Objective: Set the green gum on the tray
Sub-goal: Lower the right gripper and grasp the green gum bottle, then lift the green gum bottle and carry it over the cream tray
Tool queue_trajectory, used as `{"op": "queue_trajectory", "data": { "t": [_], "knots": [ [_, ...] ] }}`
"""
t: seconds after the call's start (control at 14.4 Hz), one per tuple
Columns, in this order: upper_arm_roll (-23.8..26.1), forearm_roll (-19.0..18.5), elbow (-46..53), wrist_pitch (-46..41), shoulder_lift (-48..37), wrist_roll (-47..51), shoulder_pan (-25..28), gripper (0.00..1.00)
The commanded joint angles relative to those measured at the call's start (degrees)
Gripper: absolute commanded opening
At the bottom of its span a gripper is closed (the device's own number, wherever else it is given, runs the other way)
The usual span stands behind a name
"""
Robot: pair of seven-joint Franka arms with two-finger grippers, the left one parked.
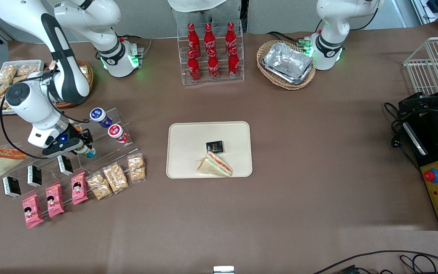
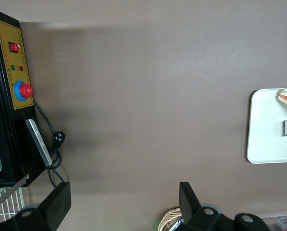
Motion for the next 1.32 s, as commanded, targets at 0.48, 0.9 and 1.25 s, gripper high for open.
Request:
{"op": "queue_trajectory", "data": {
  "t": [0.48, 0.9, 1.25],
  "knots": [
    [0.24, -0.07, 15.94, -20.44, 0.14, 2.05, 0.55, 0.20],
    [0.76, 0.19, 35.37, -47.26, -0.65, 7.13, 2.04, 0.20],
    [2.95, 2.65, 46.12, -61.18, -1.00, 19.41, 5.46, 0.21]
  ]
}}
